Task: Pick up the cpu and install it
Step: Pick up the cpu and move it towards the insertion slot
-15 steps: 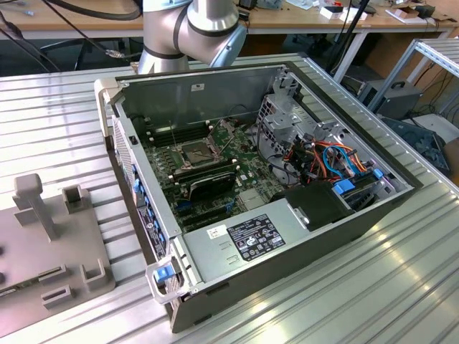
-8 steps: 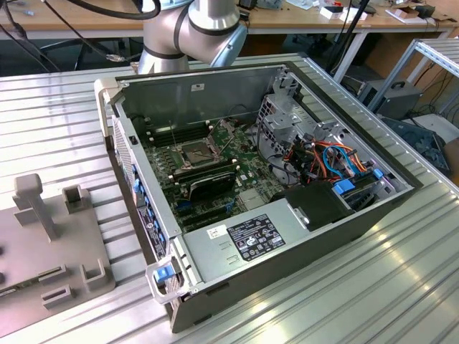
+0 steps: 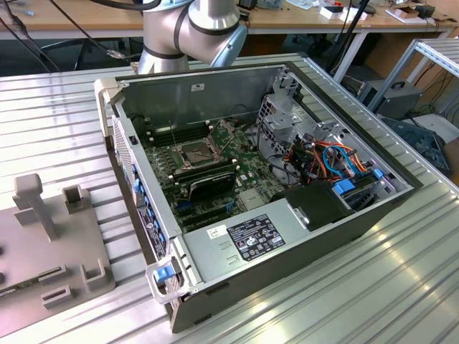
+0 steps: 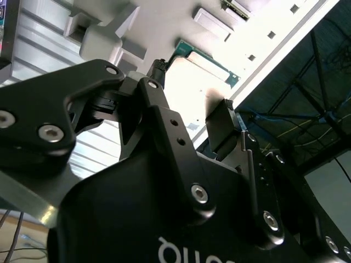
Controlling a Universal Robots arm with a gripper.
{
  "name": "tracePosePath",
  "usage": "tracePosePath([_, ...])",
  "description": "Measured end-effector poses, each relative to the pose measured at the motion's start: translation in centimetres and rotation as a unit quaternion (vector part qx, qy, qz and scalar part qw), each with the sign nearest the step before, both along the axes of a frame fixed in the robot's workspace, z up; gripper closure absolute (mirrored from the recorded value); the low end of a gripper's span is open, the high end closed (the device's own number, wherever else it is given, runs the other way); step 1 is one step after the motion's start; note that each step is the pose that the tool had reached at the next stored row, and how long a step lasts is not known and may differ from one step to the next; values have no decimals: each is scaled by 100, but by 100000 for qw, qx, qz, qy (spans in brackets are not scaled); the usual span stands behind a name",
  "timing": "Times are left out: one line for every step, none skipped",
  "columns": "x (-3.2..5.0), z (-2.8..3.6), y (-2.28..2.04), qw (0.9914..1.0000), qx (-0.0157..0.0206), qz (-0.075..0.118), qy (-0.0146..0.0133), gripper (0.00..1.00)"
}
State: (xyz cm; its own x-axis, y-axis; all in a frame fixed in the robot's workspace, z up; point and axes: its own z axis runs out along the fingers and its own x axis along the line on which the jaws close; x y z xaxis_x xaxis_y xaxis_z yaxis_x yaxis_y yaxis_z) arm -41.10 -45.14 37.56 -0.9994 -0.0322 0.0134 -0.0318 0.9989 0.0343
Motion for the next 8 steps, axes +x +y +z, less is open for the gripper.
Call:
tracePosePath([0, 13, 0, 100000, 2, -1, 0, 45])
tracePosePath([0, 26, 0, 100000, 0, 1, 1, 45])
tracePosePath([0, 39, 0, 100000, 3, 2, -5, 45])
tracePosePath([0, 52, 0, 100000, 1, 4, 0, 45])
tracePosePath([0, 63, 0, 100000, 1, 4, 1, 45])
tracePosePath([0, 71, 0, 100000, 3, 3, -4, 45])
tracePosePath([0, 75, 0, 100000, 5, 1, -6, 45])
tracePosePath([0, 75, 1, 100000, 7, 0, -7, 45])
